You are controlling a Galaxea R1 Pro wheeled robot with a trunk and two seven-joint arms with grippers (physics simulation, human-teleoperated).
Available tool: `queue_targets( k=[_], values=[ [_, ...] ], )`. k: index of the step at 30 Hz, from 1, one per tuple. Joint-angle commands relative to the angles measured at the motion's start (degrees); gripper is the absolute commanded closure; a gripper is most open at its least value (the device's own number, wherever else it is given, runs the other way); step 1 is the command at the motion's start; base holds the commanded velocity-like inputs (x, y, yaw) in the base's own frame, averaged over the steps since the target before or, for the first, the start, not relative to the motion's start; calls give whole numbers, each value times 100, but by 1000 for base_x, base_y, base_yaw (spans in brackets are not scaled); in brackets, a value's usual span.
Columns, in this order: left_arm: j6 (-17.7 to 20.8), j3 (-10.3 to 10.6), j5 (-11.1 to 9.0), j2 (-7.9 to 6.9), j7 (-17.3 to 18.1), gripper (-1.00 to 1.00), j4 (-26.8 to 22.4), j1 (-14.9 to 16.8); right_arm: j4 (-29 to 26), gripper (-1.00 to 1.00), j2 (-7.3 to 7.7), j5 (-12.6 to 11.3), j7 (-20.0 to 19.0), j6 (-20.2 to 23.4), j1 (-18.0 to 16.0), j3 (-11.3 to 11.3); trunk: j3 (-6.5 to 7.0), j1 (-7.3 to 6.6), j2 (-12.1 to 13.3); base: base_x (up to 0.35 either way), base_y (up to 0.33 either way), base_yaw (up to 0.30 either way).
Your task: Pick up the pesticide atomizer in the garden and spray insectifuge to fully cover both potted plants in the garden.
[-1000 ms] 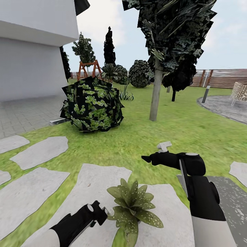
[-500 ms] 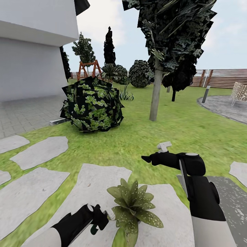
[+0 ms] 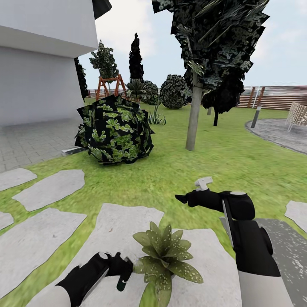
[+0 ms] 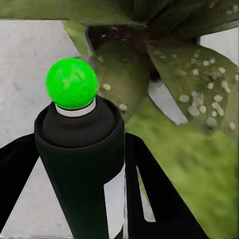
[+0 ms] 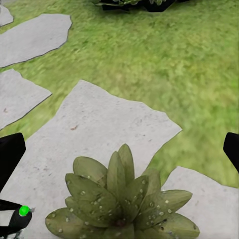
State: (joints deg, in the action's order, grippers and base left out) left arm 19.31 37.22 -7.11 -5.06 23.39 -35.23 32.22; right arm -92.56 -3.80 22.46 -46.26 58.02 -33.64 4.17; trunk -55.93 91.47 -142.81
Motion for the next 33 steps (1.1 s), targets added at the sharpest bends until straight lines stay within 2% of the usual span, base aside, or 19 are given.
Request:
queue_targets(
  k=[1,2,3,4,6,7,8,9,10,12,15,16,17,20,21,24,29,33],
  values=[
    [30,-68,-77,-97,-21,100,-16,-31,-3,-100,-6,56,-63,0,4,12,-6,-1,-3,0,0,0],
    [23,-120,-92,-186,-15,100,-22,-44,-3,-100,-7,56,-67,-7,8,13,-6,-1,-3,0,0,0],
    [20,-245,-114,-304,11,100,-47,-69,-5,-100,-7,54,-72,-13,13,13,-6,-1,-3,0,0,0],
    [34,-390,-134,-351,26,100,-63,-103,-5,-100,-10,55,-70,-15,17,15,-6,-1,-3,0,0,0],
    [276,-1360,-154,-413,45,100,-84,-322,-2,-100,0,56,-66,-12,16,28,-6,-1,-3,0,0,0],
    [432,-1730,-150,-403,17,100,-78,-363,-4,-100,-3,56,-54,-11,12,29,-6,-1,-3,0,0,0],
    [501,-1929,-150,-395,1,100,-71,-378,-3,-100,-5,56,-48,0,4,30,-6,-1,-3,0,0,0],
    [603,-2299,-130,-374,-36,100,-60,-401,-3,-100,-9,56,-41,23,-14,30,-6,-1,-3,0,0,0],
    [660,-2557,-116,-360,-48,100,-52,-417,-2,-100,-11,56,-38,43,-27,28,-6,-1,-3,0,0,0],
    [714,-2861,-101,-340,-92,100,-37,-436,-6,-100,-1,56,-40,71,-53,27,-6,-1,-3,-17,0,-5],
    [731,-3007,-133,-284,-118,100,-52,-443,-7,-100,2,56,-45,82,-69,31,-10,-1,-3,-119,107,-162],
    [730,-3017,-135,-270,-120,100,-58,-444,-7,-100,2,56,-46,81,-68,31,-12,-1,-3,-107,224,-223],
    [714,-3033,-123,-190,-123,100,-72,-445,-8,-100,-9,56,-55,83,-66,31,-14,-1,-3,-24,313,-258],
    [714,-3033,-131,-136,-124,100,-72,-445,-8,-100,-13,56,-59,86,-73,32,-16,-1,-3,-8,333,-267],
    [714,-3022,-103,-61,-124,100,-72,-444,-8,-100,-11,56,-59,86,-79,35,-16,-1,-3,0,343,-271],
    [714,-3012,-97,-35,-124,100,-72,-442,-6,-100,-8,56,-59,86,-88,155,-16,-1,-3,0,343,-272],
    [714,-3010,-94,-31,-124,100,-53,-437,-7,-100,3,56,-57,79,-97,188,-16,-1,-3,0,343,-273],
    [714,-3003,-91,18,-116,100,-31,-437,-8,-100,5,56,-47,77,-169,437,-18,-1,-3,2,343,-187]
  ],
)
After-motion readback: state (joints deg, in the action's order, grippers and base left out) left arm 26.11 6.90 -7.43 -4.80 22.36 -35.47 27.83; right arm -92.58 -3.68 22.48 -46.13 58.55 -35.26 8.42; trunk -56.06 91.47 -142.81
